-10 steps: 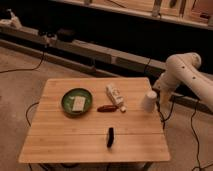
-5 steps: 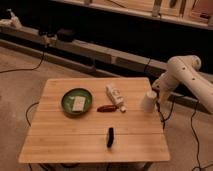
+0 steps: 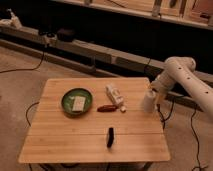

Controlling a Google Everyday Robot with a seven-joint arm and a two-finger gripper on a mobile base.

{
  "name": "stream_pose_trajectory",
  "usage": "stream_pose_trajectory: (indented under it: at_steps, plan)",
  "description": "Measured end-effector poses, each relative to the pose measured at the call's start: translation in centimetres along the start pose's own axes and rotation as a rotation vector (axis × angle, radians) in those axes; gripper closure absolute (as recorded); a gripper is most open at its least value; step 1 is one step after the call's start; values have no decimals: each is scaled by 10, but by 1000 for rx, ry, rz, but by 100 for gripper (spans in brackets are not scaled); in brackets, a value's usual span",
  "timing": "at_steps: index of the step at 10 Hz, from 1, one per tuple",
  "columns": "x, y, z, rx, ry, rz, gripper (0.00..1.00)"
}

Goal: Place the pepper on the white sponge

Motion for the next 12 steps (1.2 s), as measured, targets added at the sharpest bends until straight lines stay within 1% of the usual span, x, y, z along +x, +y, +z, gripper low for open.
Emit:
stream_pose_trajectory:
  at_steps: [3, 5, 8, 10, 11, 12]
  plan:
    - [1, -10, 6, 11, -3, -20, 35]
    - [3, -12, 14, 5, -16, -23, 35]
    - [-2, -7, 26, -37, -54, -19, 35]
    - [-7, 2, 34, -81, -76, -44, 35]
    - [-8, 8, 40, -109, -76, -62, 35]
    - [-8, 12, 44, -133, -63, -75, 37]
